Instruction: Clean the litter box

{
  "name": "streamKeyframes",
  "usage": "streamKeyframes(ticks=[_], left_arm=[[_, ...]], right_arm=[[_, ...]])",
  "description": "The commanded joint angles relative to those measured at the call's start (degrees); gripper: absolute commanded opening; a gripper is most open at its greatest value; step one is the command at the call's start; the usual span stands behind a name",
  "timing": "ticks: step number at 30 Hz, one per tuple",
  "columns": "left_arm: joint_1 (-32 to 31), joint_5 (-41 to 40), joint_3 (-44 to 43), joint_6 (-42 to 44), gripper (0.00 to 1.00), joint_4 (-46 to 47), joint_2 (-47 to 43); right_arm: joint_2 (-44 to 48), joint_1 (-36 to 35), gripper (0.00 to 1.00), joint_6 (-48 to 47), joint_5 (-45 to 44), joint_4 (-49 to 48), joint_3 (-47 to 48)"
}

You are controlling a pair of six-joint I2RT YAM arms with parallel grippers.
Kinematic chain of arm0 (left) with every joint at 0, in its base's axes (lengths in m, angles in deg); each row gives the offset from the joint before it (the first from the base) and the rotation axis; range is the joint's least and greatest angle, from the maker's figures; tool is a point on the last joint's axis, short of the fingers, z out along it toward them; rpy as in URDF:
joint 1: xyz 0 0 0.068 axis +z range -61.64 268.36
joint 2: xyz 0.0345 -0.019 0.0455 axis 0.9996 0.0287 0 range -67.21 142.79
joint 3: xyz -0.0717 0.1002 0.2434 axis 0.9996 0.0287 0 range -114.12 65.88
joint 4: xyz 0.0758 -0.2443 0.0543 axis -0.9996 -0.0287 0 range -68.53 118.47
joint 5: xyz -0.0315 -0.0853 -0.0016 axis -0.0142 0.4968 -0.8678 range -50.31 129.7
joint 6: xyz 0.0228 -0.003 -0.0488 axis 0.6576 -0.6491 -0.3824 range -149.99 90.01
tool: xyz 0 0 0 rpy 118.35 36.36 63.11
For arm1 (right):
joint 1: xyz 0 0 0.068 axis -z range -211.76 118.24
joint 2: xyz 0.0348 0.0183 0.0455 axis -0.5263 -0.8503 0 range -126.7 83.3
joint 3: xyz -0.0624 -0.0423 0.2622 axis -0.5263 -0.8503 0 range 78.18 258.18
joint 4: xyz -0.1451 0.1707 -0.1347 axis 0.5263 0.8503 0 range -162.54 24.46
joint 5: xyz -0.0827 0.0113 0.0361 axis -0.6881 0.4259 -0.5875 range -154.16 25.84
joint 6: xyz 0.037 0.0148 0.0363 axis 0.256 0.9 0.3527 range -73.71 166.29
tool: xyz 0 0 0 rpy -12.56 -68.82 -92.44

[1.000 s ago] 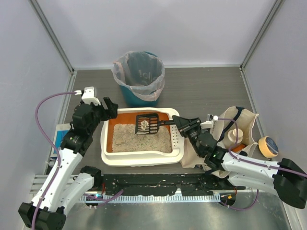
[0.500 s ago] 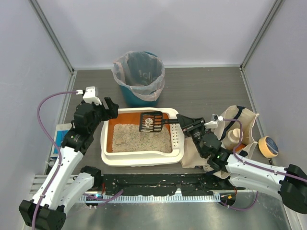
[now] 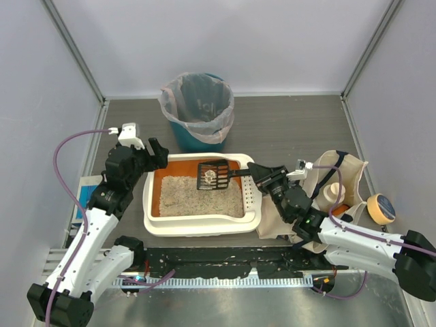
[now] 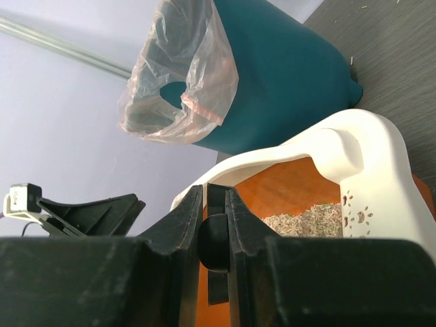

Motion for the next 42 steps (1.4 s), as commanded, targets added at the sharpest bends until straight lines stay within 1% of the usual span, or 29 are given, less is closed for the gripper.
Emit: streamKeyframes(ticks=[1,2,3,5,7,8,9,10,11,12,13,14,15,16,17,18,19,20,21,22,24,25,28,29,30,32,37,38,42], left_arm=[[0.2,-0.7,-2.2,0.2,0.81,0.7,-0.9],[0.2,-0.7,-2.3,0.2,0.81,0.8,-0.8],[0.3,-0.7,-2.3,0.2,0.8,0.6,-0.7],[0.2,-0.6,-2.4,0.1,0.81,0.6,-0.6],[0.3,-0.6,-2.4,0.1,0.81,0.5,-0.5],[0.2,-0.6,-2.4,0.1,0.81,0.6,-0.4],[0.2,-0.5,-2.4,0.0,0.81,0.5,-0.5],[0.2,-0.5,-2.4,0.1,0.81,0.4,-0.4],[0.2,-0.6,-2.4,0.0,0.81,0.5,-0.4],[0.3,-0.5,-2.4,0.0,0.81,0.6,-0.3],[0.3,-0.5,-2.5,0.0,0.81,0.5,-0.3],[0.3,-0.4,-2.5,0.0,0.81,0.5,-0.2],[0.2,-0.4,-2.5,0.0,0.81,0.5,-0.2],[0.2,-0.4,-2.5,-0.1,0.81,0.4,-0.2],[0.3,-0.4,-2.5,0.0,0.81,0.4,-0.2],[0.3,-0.4,-2.5,0.0,0.81,0.4,-0.1],[0.3,-0.6,-2.5,-0.1,0.8,0.3,-0.2],[0.3,-0.5,-2.5,-0.1,0.81,0.4,-0.3],[0.3,-0.3,-2.6,-0.1,0.81,0.4,-0.2],[0.2,-0.3,-2.6,-0.2,0.81,0.4,-0.2],[0.3,-0.3,-2.5,-0.2,0.81,0.2,-0.2],[0.2,-0.3,-2.5,-0.2,0.81,0.2,-0.2],[0.3,-0.5,-2.6,-0.2,0.81,0.1,-0.4],[0.3,-0.6,-2.6,-0.2,0.81,0.1,-0.4],[0.3,-0.6,-2.6,-0.2,0.81,0.1,-0.5],[0.2,-0.9,-2.6,-0.2,0.81,0.0,-0.7],[0.2,-0.9,-2.6,-0.1,0.81,-0.1,-1.0],[0.3,-0.9,-2.6,-0.2,0.81,0.0,-1.1],[0.3,-0.5,-2.7,-0.4,0.81,-0.1,-1.1]], right_arm=[[-1.5,0.2,0.01,-2.2,1.2,-2.3,4.4],[-1.5,0.3,0.01,0.7,-0.2,1.6,4.8],[-1.4,0.4,0.01,0.5,-0.7,0.9,4.6],[-2.0,1.3,0.01,-3.2,3.3,-7.4,2.5],[-1.4,1.4,0.01,-0.7,3.2,-5.4,3.1],[-1.0,1.2,0.01,1.3,1.2,-2.1,3.1],[-0.8,1.5,0.01,2.6,0.7,-1.8,2.9],[-0.8,1.4,0.01,0.0,1.5,-3.9,1.9],[-1.1,1.5,0.01,-2.0,4.5,-7.0,2.1],[-1.1,1.6,0.01,-2.7,5.3,-5.8,2.7],[-0.9,1.6,0.01,-2.1,5.3,-1.7,4.3],[-0.3,1.7,0.01,-0.9,3.2,0.7,4.8],[0.3,1.8,0.01,3.1,1.8,3.0,4.9],[0.8,2.0,0.01,2.0,1.7,0.1,3.4],[0.9,2.3,0.01,-1.2,3.0,-3.7,2.3],[1.0,2.6,0.01,-2.6,5.6,-4.9,1.7],[1.4,2.8,0.01,-1.5,5.3,-3.5,2.7],[1.7,2.8,0.01,-0.2,4.4,1.6,3.3],[2.6,2.8,0.01,1.4,1.1,4.1,3.6],[2.8,2.9,0.01,3.1,0.6,4.3,3.1],[2.6,3.3,0.01,-1.5,4.3,-3.5,1.1],[2.2,3.5,0.01,-2.0,6.7,-4.1,1.9],[3.5,3.6,0.01,0.6,3.8,5.5,5.2],[4.0,3.6,0.01,-3.7,4.5,3.5,4.9],[4.5,3.6,0.01,-5.2,5.6,2.0,4.8],[6.4,3.6,0.01,-6.3,6.6,3.3,6.1],[12.3,3.9,0.01,-6.1,3.1,15.3,10.1],[14.3,4.1,0.01,-6.1,3.1,16.6,10.5],[15.4,4.3,0.01,-6.0,4.9,21.8,14.2]])
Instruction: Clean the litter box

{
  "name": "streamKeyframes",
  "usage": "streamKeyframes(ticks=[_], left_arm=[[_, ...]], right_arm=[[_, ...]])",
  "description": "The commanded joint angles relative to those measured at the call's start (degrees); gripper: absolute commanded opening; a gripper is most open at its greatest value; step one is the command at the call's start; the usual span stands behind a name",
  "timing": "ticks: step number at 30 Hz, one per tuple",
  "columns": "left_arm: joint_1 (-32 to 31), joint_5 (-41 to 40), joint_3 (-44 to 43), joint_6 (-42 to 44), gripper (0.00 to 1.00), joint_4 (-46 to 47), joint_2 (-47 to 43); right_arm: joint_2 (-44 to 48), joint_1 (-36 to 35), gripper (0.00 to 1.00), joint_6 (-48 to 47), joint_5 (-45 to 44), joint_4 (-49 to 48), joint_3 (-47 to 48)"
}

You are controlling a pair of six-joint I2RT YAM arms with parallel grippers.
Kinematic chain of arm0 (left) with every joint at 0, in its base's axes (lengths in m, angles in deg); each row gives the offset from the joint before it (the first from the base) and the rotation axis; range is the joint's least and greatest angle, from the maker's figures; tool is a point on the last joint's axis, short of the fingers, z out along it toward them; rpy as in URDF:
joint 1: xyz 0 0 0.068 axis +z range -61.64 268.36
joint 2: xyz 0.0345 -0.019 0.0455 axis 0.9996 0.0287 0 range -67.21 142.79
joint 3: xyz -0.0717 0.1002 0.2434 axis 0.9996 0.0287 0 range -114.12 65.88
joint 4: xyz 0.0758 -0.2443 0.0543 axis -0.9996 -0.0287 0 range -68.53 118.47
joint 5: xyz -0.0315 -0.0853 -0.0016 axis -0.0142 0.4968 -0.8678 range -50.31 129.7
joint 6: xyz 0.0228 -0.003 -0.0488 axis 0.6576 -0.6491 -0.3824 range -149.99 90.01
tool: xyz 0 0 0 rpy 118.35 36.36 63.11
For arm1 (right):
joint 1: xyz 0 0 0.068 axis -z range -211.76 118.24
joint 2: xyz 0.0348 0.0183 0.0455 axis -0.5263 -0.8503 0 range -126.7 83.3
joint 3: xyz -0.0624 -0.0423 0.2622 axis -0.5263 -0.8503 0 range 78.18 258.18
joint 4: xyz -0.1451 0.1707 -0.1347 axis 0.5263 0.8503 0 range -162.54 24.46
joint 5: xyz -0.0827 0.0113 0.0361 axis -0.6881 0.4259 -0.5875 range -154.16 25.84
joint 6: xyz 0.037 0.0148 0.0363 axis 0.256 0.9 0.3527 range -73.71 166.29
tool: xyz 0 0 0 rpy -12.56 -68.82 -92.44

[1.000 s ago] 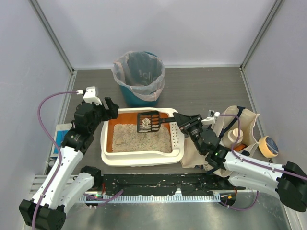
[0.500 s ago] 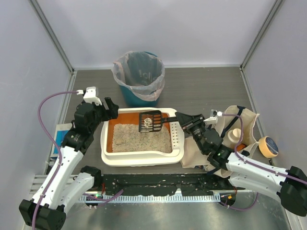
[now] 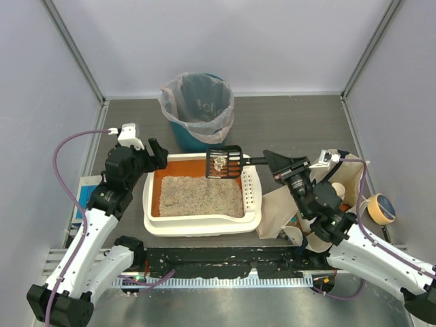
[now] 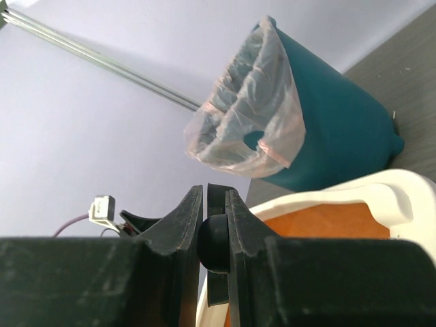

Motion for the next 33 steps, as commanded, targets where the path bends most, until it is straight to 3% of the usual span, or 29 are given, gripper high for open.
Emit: streamKeyframes(ticks=[1,11,20,27,33], left_arm=[[0.3,-0.2,-2.5,-0.4,0.81,1.2,-0.8],[0.3,-0.3,-2.6,-0.4,0.82,0.8,-1.0],[0.2,0.0,-2.8,-0.6,0.81,0.5,-0.7],[0.2,0.0,-3.0,-0.5,0.82,0.2,-0.1],[0.2,0.0,-3.0,-0.5,0.81,0.1,0.3]], right_arm=[[1.1,0.4,0.01,-0.7,0.1,6.1,5.7],[-7.4,0.6,0.01,-6.7,5.1,6.7,16.5],[-13.6,1.8,0.01,-7.9,10.3,1.2,22.0],[-20.6,7.9,0.01,-1.1,20.2,-9.5,23.9],[-23.7,13.6,0.01,2.4,25.8,-12.3,27.0]])
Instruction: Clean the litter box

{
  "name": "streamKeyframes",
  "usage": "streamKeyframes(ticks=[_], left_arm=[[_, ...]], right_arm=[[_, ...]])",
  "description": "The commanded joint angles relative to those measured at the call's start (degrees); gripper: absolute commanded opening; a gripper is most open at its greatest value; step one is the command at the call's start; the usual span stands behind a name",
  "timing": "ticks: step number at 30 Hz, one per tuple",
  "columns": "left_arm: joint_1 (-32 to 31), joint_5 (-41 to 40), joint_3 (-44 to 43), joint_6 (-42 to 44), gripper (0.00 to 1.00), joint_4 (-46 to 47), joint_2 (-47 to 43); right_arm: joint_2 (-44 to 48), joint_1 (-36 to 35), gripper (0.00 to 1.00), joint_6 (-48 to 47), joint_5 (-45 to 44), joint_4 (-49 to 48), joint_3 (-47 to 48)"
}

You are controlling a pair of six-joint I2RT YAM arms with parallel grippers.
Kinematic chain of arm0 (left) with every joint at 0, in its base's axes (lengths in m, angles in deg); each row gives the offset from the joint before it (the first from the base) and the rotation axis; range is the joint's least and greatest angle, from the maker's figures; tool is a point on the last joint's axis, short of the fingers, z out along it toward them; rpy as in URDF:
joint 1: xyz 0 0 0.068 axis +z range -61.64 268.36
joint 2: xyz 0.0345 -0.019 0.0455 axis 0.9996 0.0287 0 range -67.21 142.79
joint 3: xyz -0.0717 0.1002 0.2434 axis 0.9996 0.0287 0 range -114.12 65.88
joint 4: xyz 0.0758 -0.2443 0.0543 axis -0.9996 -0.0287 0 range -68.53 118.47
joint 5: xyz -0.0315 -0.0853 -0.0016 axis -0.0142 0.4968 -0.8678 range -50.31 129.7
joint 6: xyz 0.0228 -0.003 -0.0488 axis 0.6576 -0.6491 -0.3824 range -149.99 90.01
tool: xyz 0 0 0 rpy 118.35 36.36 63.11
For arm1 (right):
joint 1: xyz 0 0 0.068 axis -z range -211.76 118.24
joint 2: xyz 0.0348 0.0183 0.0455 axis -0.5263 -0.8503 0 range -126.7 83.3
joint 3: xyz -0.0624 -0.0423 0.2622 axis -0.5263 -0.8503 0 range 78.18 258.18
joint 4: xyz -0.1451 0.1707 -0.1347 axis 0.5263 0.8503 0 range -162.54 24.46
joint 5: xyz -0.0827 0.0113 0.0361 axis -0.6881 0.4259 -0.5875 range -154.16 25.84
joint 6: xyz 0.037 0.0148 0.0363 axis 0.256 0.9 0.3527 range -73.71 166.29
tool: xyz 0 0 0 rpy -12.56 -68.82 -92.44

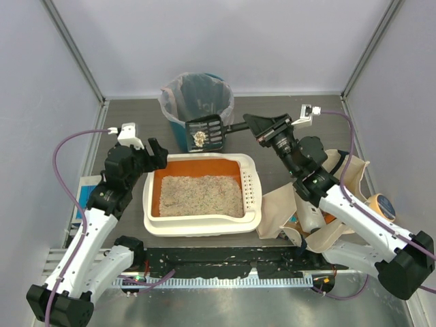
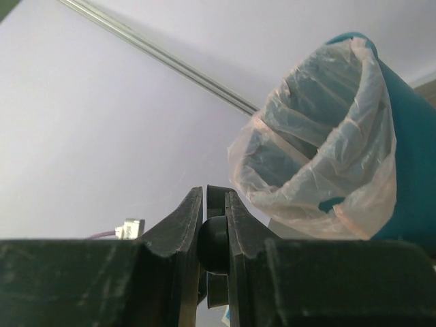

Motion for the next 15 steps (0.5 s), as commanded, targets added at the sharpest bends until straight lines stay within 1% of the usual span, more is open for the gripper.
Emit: streamKeyframes(ticks=[1,4,7,15], left_arm=[[0.2,0.1,-2.3,-0.5,0.81,1.1,0.3],[0.3,0.3,-2.4,-0.6,0.81,1.1,0.7],[0.3,0.9,-2.6,-0.7,0.81,0.9,1.0],[0.3,0.9,-2.7,-0.8,0.81,0.7,1.6]], right_arm=[[-0.1,3.3,0.01,3.9,6.2,-8.7,4.8],[-0.4,5.1,0.01,5.9,7.2,-10.7,4.5],[-0.9,7.4,0.01,5.8,7.1,-11.6,5.2],[-4.4,8.3,0.01,-4.1,2.8,-10.0,12.9]])
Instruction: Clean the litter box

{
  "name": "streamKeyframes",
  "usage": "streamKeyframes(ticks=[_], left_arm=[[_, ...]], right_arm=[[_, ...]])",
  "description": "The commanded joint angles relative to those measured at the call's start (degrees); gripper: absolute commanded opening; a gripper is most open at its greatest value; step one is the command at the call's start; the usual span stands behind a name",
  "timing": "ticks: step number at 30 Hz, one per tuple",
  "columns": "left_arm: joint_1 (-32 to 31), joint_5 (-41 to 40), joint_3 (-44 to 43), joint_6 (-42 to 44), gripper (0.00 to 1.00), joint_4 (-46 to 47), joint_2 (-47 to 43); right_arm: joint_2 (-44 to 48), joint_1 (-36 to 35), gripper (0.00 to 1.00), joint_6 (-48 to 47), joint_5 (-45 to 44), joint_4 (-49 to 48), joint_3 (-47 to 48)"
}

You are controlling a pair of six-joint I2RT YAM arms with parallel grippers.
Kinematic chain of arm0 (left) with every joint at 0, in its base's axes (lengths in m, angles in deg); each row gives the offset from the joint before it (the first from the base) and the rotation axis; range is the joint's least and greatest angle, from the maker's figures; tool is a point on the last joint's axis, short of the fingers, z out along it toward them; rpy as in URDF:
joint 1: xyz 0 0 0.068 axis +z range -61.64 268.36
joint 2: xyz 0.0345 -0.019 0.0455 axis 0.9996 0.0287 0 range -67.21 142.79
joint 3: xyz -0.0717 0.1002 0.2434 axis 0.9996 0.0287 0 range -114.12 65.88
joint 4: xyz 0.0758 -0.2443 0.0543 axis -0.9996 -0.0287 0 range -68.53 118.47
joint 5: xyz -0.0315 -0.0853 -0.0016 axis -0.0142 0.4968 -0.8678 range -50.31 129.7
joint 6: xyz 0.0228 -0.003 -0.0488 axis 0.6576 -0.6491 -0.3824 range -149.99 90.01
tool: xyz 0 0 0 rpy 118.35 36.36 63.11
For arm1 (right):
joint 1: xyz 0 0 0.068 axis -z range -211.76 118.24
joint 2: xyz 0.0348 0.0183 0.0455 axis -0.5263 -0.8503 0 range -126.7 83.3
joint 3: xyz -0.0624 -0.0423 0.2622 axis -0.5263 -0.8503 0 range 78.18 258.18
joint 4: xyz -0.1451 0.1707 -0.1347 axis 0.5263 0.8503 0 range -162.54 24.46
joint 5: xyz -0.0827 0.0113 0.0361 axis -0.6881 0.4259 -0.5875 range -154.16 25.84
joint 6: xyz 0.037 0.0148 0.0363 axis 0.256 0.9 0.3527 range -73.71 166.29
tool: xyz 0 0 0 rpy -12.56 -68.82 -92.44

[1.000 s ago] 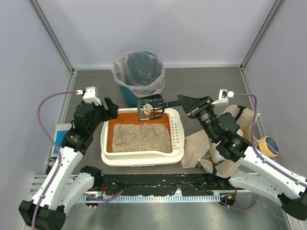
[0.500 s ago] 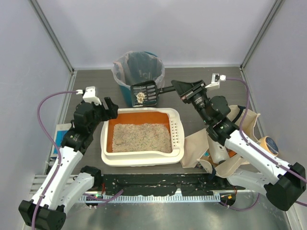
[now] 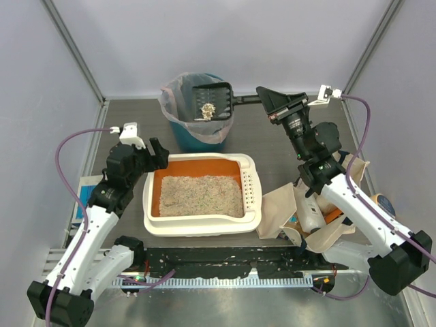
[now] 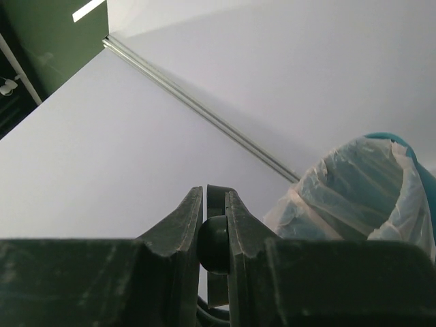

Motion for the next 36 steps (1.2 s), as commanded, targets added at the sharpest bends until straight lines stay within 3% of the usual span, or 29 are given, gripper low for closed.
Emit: streamKeyframes(ticks=[1,12,15,18,27,36], left_arm=[[0.3,0.4,-2.6,-0.6,0.81,0.9,0.0],[0.3,1.0,-2.8,-0.7,0.81,0.8,1.0],[0.3,1.0,-2.8,-0.7,0.81,0.6,1.1],[0.2,0.9,-2.8,-0.6,0.81,0.6,1.4],[0.3,1.4,-3.1,-0.6,0.79,0.3,2.6],[0.3,2.0,-3.5,-0.6,0.76,-0.3,3.4]], right_arm=[[-1.3,0.1,0.01,-6.6,-2.7,-3.2,5.7],[-9.5,0.1,0.01,-11.1,-7.8,-5.6,9.9],[-12.3,0.1,0.01,-16.5,-8.7,-7.4,11.3],[-15.0,0.1,0.01,-24.4,-3.9,-14.4,11.3],[-18.2,0.1,0.01,-40.0,10.6,-11.2,15.8],[-18.1,0.0,0.01,-44.9,15.5,-8.0,16.6]])
